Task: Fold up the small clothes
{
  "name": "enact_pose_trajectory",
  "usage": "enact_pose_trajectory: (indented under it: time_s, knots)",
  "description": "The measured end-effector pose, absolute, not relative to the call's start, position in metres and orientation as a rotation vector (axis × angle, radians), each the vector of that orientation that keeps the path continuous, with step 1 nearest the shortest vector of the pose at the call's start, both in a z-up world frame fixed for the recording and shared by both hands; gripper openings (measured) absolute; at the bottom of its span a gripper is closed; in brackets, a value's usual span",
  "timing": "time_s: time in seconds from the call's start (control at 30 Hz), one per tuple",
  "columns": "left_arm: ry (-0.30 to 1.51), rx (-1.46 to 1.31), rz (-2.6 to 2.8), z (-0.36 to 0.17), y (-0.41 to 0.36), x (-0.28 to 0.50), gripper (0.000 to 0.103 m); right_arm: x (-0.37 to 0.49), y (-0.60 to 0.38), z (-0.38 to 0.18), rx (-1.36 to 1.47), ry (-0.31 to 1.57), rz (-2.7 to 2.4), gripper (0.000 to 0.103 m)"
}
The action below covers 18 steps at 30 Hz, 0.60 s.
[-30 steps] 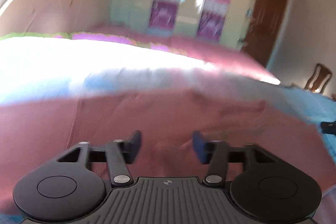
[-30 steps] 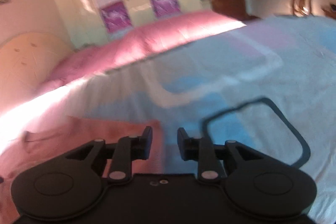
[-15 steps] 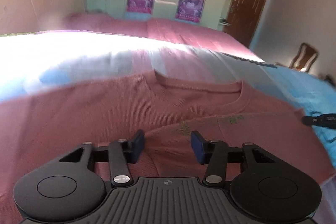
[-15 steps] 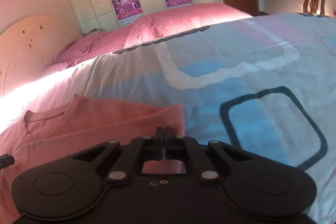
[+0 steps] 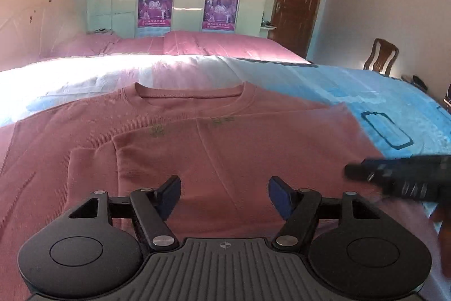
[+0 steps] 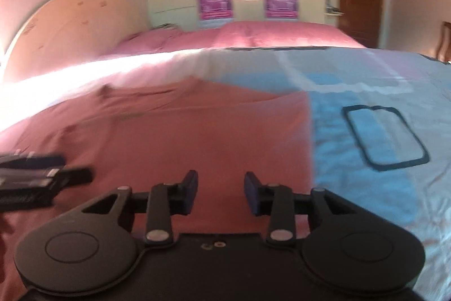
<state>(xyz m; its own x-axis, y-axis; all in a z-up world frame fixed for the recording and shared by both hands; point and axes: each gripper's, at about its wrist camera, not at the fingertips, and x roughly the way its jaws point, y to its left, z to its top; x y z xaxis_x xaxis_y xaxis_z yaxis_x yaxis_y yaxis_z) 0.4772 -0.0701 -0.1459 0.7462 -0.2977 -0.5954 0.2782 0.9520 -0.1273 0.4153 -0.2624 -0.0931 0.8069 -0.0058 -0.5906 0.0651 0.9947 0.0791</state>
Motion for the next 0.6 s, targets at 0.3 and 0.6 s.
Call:
enact_pose_trajectory:
  time_s: [0.3,0.6]
  knots:
    - [0.694,-0.068,-0.115,-0.165,-0.013,0.478,0.068,0.388,-0.295,-0.099,0.121,0.682,-0.132,0.027]
    - [0.744,-0.049,-0.074,-0.160,-0.028,0.489,0.068,0.409,-0.293,-0.100,0.165,0.726,-0.110,0.032]
